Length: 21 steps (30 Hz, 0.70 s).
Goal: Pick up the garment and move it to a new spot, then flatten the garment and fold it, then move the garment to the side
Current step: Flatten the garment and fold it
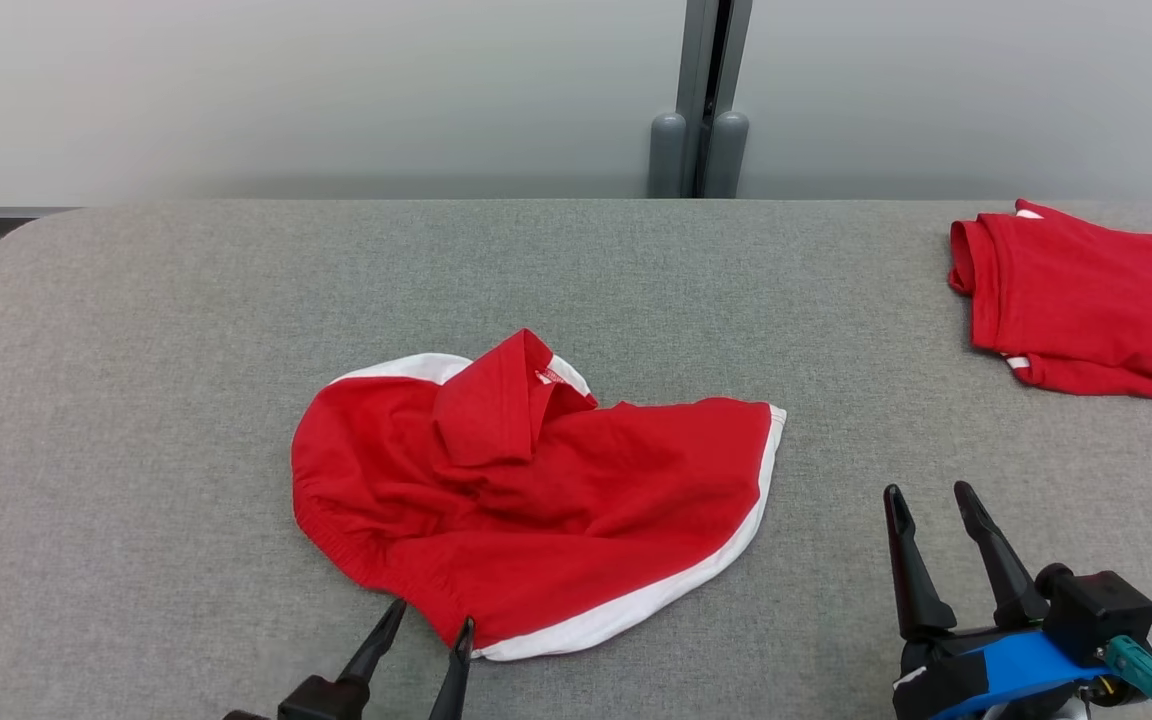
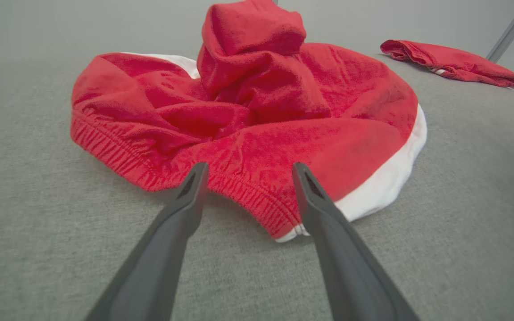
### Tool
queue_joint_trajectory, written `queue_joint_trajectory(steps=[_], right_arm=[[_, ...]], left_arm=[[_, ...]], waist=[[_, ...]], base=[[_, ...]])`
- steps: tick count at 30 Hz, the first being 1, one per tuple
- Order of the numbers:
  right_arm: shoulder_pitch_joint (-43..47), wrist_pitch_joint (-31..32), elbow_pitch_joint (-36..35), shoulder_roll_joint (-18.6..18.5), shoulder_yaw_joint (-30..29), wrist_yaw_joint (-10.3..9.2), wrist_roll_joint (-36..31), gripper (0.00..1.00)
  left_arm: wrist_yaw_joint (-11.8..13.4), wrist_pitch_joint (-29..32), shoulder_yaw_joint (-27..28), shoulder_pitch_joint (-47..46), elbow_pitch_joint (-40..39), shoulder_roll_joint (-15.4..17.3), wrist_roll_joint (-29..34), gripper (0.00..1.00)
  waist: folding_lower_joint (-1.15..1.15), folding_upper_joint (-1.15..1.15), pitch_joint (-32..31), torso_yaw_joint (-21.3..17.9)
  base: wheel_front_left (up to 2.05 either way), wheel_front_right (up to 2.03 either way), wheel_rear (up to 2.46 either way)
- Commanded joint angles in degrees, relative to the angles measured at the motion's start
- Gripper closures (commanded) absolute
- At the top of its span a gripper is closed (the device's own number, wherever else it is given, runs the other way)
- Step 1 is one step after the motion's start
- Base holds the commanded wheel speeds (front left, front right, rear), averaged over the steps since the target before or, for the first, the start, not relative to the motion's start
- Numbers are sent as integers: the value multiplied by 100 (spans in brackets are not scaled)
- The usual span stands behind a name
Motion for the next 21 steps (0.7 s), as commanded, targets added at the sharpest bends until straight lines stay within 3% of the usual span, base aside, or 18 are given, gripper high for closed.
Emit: queue_joint_trajectory(steps=[1,21], right_arm=[[65,-19,-15,-9,-15,3,-21,0],[34,-19,50,-10,72,2,-79,0]], left_arm=[[-5,-14,-81,94,75,42,-63,0],[-6,-14,-701,-364,898,49,-377,0]], waist=[[0,0,6,-15],[0,0,-3,-166]], base=[[0,0,0],[0,0,0]])
